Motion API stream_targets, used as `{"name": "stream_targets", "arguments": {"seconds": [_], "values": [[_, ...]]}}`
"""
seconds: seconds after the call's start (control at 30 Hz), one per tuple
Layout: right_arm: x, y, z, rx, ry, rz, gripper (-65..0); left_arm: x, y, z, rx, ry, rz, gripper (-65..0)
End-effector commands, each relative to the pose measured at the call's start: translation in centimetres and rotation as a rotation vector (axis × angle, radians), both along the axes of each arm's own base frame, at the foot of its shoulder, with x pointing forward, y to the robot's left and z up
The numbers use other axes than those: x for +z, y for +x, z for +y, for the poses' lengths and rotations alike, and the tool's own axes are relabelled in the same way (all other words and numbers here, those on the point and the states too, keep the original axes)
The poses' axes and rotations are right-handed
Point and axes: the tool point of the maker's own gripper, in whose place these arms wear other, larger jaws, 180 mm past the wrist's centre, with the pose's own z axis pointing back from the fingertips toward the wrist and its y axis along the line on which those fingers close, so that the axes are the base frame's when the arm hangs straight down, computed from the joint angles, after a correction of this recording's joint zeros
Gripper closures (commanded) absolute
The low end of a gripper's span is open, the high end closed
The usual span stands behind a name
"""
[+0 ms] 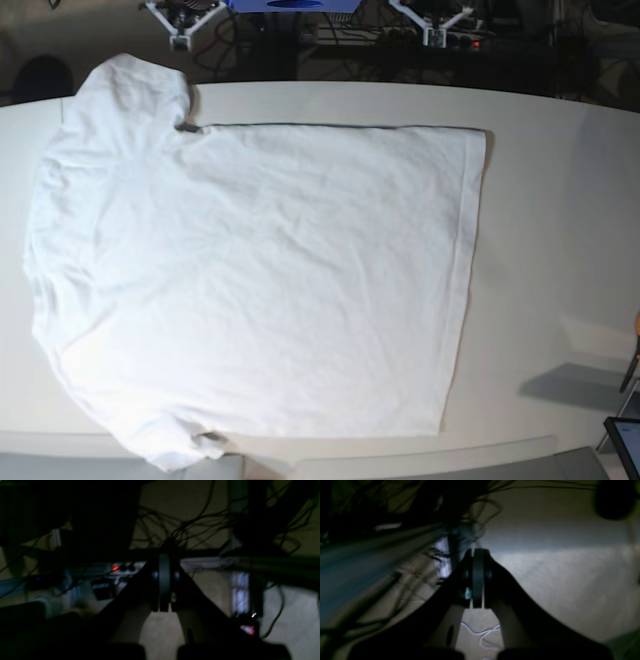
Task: Fold the T-shirt properly
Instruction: 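Move the right gripper to the shirt's shoulder corner and the left toward the hem corner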
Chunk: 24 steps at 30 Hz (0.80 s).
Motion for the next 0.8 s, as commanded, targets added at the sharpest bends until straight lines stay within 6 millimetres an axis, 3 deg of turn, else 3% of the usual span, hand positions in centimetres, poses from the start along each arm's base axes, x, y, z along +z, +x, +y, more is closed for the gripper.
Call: {"name": "stream_targets", "arguments": {"seconds": [0.0, 0.13, 0.33, 0.53, 0.63, 0.77], "values": [[0.8, -0.3, -0.5, -0.017, -0.012, -0.029, -0.3, 0.4, -0.7, -0.3, -0.008, -0.002, -0.008, 0.0], [3.2, -1.9, -2.4, -0.061, -0.06, -0.068, -0.9, 1.9, -0.8, 1.4, -0.041, 0.028, -0.042, 0.0], [5.8, -2.9, -3.3, -0.069, -0.093, -0.113, -0.6, 5.0, 0.8, 0.7, -0.095, 0.02, -0.209, 0.0], [12.2, 0.4, -5.0, -0.056, -0.159, -0.286, -0.6, 9.2, 1.9, 0.7, -0.147, 0.017, -0.406, 0.0], [14.0, 1.3, -5.7, -0.05, -0.177, -0.288, -0.4, 10.3, 2.0, 1.1, -0.176, 0.024, -0.442, 0.0], [16.1, 2.7, -9.7, -0.105, -0.272, -0.31, -0.3, 11.6, 2.7, 0.7, -0.192, 0.019, -0.496, 0.0]]}}
